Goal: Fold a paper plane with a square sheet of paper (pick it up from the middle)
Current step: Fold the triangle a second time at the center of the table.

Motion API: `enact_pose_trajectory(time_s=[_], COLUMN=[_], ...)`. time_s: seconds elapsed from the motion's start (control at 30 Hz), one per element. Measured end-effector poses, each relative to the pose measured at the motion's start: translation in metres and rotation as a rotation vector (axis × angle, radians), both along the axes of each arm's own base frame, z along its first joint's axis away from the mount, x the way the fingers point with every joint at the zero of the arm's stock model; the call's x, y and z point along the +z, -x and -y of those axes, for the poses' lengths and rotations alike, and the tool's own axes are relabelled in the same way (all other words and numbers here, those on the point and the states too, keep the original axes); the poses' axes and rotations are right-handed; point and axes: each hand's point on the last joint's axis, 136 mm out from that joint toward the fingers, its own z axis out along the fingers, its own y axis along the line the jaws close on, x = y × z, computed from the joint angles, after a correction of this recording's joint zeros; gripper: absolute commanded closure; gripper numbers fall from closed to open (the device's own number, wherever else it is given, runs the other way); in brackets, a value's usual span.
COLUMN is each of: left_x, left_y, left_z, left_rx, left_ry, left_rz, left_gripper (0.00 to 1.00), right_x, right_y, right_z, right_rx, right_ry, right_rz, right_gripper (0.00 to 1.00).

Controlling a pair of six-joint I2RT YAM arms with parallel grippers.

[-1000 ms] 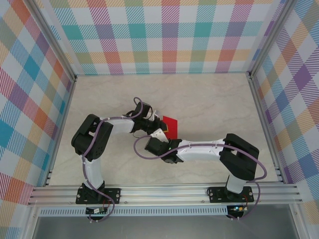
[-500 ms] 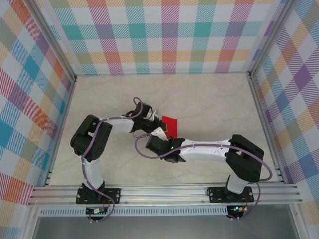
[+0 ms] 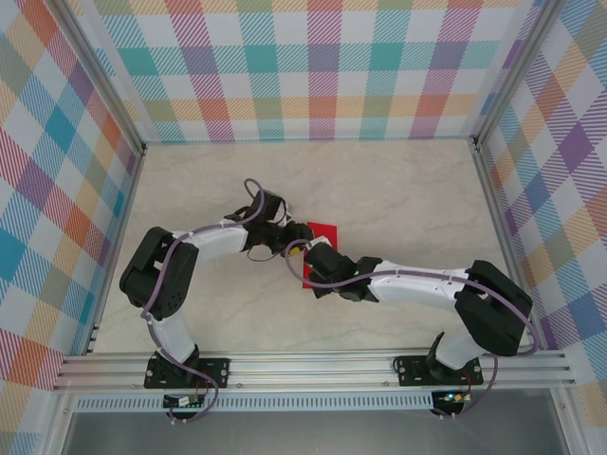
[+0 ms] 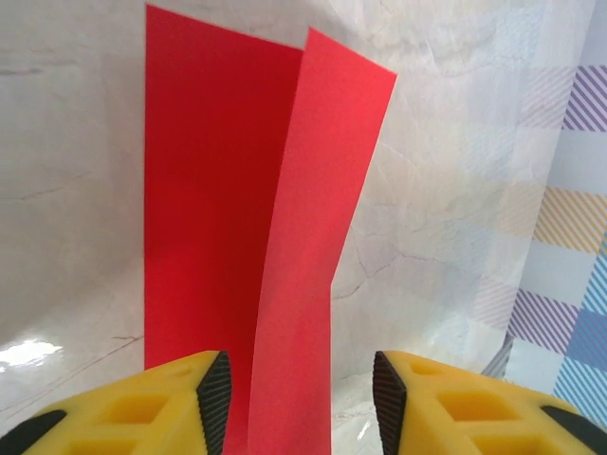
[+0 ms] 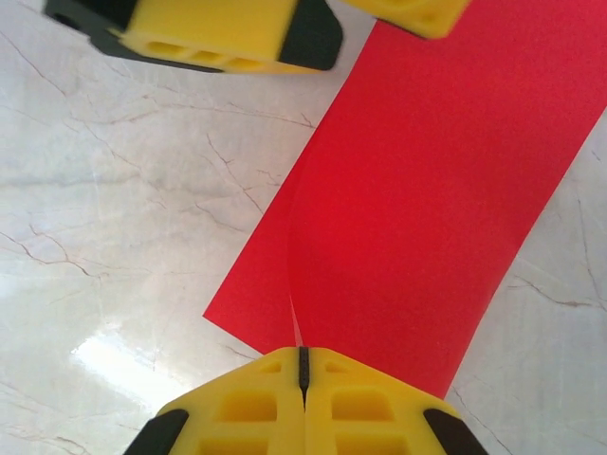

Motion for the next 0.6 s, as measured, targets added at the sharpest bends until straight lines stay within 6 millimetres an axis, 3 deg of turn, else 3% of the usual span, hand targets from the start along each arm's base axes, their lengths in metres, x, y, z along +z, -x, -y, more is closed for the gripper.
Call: enact_pose_trajectory(time_s=[0.33,0.6], left_x=[0.012,0.011], left_y=[-0.002,0.007], left_z=[-0.009,-0.014], left_rx=[0.036,0.036], left_ry=[-0.035,-0.038], left_rz=[0.035,0.031], left_gripper=[0.5,0.5], right_x=[0.006,-0.001], right_y=[-0.015,-0.03], right_z=[0.007,0.015], right_rx=[-0.011,-0.033], right_ry=[-0.236,-0.321], right_rz=[-0.144,-0.23], right_gripper=[0.96,0.96])
